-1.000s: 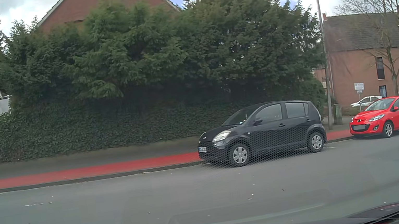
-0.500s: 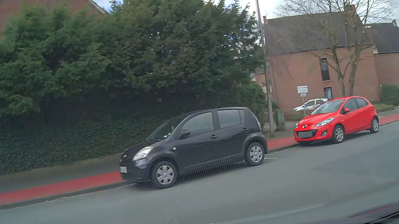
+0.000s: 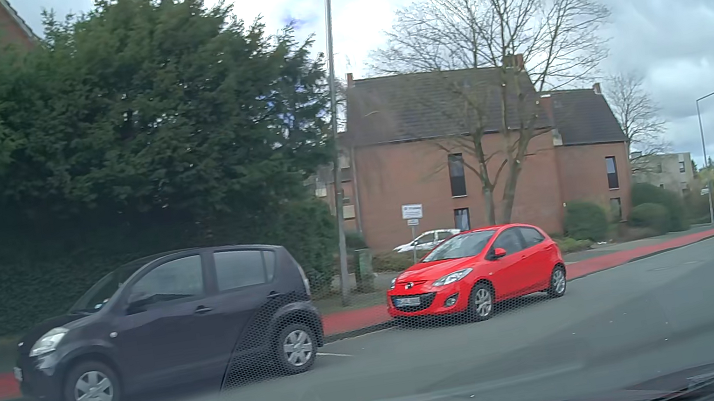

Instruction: Follow the waypoints while adhering to traffic rules and regulations

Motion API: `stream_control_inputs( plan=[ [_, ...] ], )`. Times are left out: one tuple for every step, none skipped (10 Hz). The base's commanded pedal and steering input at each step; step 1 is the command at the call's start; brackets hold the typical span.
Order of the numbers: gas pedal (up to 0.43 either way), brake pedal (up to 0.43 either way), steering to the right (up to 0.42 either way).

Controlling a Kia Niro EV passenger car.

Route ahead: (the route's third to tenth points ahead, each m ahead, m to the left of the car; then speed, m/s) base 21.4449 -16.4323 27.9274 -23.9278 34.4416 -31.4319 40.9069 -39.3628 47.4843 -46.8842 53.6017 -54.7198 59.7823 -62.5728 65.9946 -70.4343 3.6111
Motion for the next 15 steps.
stream_control_inputs(
  plan=[
    [0.268,0.000,0.592],
    [0.268,0.000,0.589],
    [0.268,0.000,0.577],
    [0.268,0.000,0.549],
    [0.268,0.000,0.521],
    [0.268,0.000,0.482],
    [0.268,0.000,0.449],
    [0.268,0.000,0.428],
    [0.268,0.000,0.391],
    [0.299,0.000,0.351],
    [0.339,0.000,0.315],
    [0.339,0.000,0.273],
    [0.350,0.000,0.235],
    [0.350,0.000,0.205],
    [0.350,0.000,0.173]
  ],
)
